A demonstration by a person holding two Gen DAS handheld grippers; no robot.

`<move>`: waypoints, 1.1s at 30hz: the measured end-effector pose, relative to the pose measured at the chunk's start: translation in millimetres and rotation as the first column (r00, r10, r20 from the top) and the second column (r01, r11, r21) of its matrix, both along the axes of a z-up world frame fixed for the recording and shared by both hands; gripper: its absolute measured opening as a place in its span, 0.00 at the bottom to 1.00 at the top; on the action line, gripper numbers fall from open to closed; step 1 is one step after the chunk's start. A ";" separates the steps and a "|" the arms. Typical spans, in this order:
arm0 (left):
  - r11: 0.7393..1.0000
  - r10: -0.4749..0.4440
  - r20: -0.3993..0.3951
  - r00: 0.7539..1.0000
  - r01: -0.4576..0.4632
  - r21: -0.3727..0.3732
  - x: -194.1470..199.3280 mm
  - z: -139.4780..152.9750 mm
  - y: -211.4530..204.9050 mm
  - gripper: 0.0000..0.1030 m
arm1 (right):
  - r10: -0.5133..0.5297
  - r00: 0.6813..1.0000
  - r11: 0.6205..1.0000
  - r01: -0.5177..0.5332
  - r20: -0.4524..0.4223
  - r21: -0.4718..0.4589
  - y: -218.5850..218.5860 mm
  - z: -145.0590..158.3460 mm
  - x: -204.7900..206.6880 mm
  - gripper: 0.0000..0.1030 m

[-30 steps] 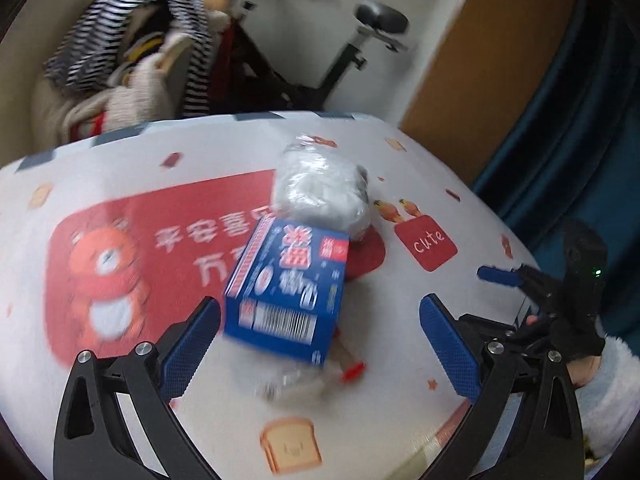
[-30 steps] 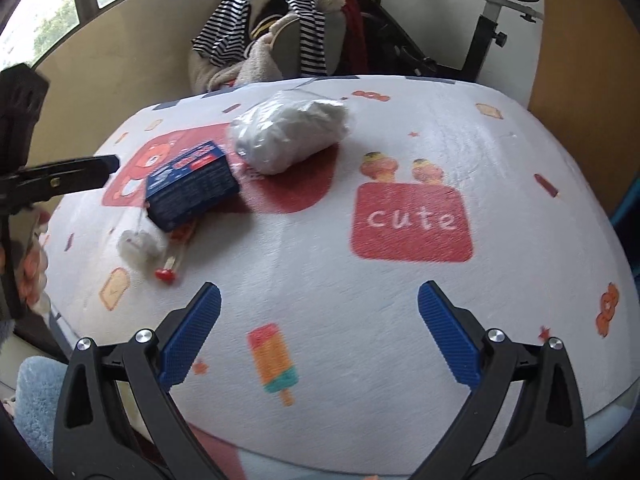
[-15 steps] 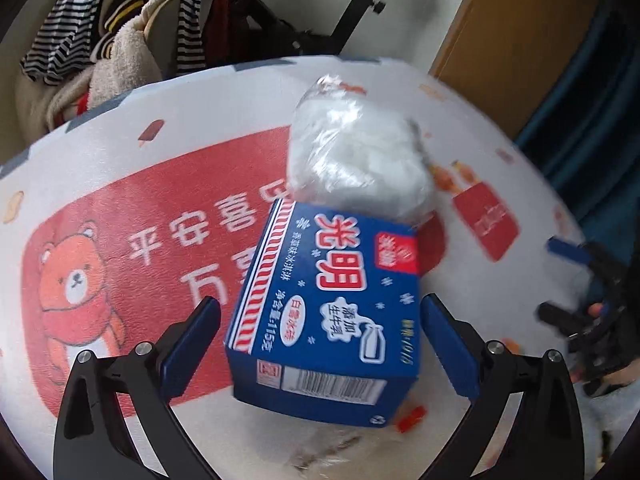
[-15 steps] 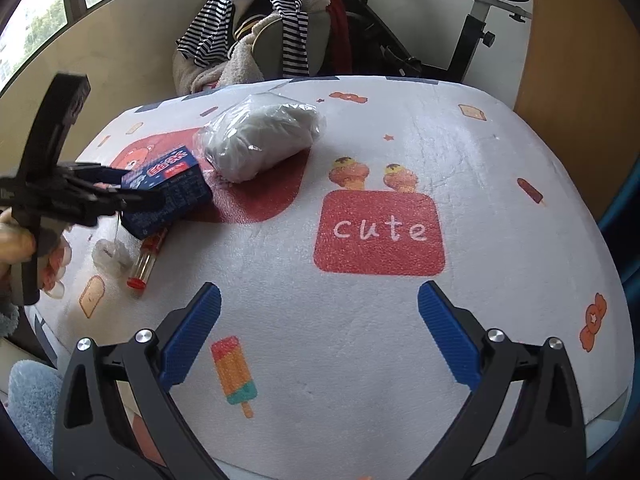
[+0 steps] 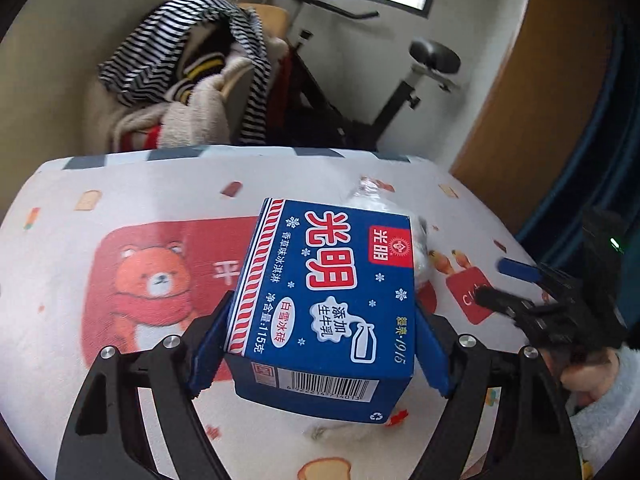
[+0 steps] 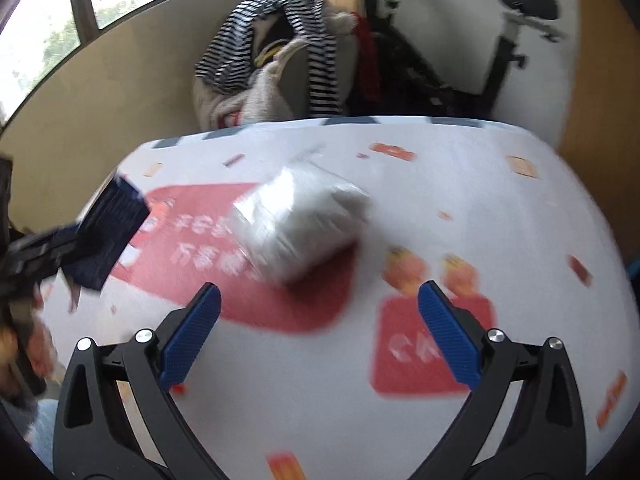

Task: Collect trash
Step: 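Grasp the blue Guangming milk carton with the left gripper while the right grasps the white plastic bag, then carry the milk carton and white plastic bag over the brown bin with both grippers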

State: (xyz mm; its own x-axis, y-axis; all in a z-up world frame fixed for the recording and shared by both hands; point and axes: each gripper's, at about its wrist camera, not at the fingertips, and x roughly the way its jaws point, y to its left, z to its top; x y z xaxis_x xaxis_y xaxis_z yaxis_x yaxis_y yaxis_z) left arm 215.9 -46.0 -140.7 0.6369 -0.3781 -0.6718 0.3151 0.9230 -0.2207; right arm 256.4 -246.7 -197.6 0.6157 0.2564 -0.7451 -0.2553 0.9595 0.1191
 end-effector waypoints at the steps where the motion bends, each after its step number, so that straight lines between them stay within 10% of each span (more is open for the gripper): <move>1: 1.000 0.009 -0.002 1.000 -0.009 -0.003 -2.4 0.8 4.4 0.76 | 0.008 1.000 1.000 -0.008 -0.002 -0.009 3.6 1.4 3.6 0.94; 8: 0.996 0.094 0.005 0.996 -0.093 -0.008 -21.0 1.2 47.3 0.76 | 0.051 0.998 0.965 -0.060 -0.042 -0.255 50.6 -15.0 51.6 0.94; 14: 0.983 0.174 0.021 0.984 -0.173 -0.055 -38.1 3.3 80.1 0.76 | -0.006 0.997 0.979 -0.010 -0.080 -0.205 44.0 -22.2 71.8 0.95; 21: 0.975 0.207 0.037 0.978 -0.202 -0.097 -59.0 11.4 95.7 0.76 | 0.031 0.997 0.987 -0.041 -0.067 -0.155 29.8 -13.7 49.8 0.64; 33: 0.980 0.174 0.083 0.981 -0.164 -0.115 -105.3 36.6 81.4 0.76 | 0.046 0.997 0.994 -0.040 0.065 -0.104 38.1 16.3 -35.6 0.63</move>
State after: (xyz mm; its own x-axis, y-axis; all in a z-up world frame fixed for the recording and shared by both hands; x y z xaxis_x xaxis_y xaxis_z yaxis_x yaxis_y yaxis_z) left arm 110.6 35.4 -104.1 0.7551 -0.3264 -0.5686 0.1807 0.9373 -0.2981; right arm 220.8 -208.7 -181.3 0.6550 0.2079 -0.7264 -0.3007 0.9537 0.0017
